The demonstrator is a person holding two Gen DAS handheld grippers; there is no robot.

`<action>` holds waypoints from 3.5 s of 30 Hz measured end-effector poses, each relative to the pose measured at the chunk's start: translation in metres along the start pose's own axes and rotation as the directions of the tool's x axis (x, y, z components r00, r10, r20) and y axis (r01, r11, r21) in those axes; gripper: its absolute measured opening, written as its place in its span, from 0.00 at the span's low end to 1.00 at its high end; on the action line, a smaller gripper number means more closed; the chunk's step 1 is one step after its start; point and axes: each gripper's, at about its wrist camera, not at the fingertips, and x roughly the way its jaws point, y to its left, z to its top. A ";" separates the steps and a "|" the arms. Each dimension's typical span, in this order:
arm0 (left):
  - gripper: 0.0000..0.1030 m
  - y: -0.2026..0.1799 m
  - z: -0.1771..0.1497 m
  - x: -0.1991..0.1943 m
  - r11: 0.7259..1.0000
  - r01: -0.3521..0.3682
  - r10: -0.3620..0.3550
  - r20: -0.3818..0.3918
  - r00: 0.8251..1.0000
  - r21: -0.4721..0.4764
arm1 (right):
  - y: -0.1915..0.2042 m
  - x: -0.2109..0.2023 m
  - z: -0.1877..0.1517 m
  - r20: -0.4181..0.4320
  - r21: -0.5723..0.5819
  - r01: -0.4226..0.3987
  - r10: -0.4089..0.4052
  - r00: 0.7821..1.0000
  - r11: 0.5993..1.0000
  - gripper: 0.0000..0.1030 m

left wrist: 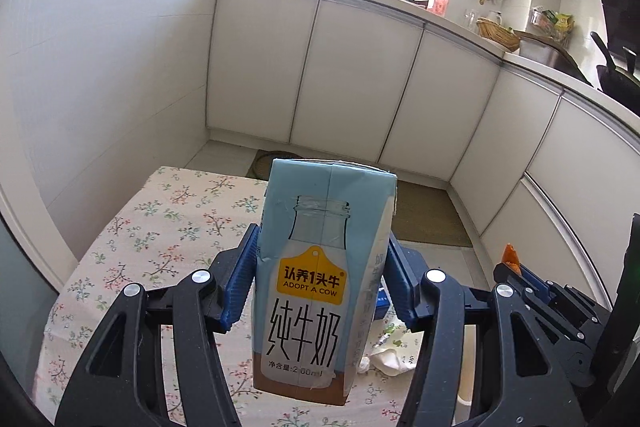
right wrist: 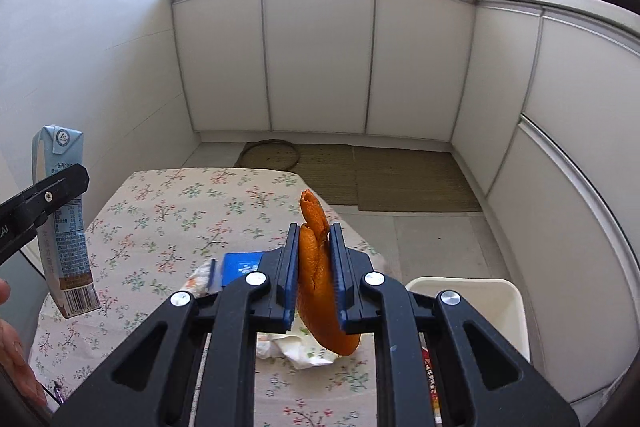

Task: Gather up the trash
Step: 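Carry the carton and peel to the bin and open both grippers over it, then move both tools back over the table toward the tissue and biscuit box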

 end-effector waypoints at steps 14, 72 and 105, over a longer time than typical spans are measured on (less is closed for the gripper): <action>0.54 -0.094 -0.027 0.035 0.988 0.105 -0.098 -0.064 0.993 0.113 | -0.127 0.015 -0.024 -0.105 0.148 0.219 -0.205 0.973 0.964 0.15; 0.83 -0.180 -0.078 0.089 0.971 0.158 -0.131 -0.155 0.979 0.177 | -0.187 -0.011 -0.045 -0.013 0.195 0.515 -0.522 0.853 0.835 0.86; 0.85 0.067 -0.054 0.112 0.979 -0.202 0.184 -0.294 0.938 -0.035 | 0.043 0.085 -0.017 0.004 -0.106 0.193 -0.194 0.981 0.975 0.86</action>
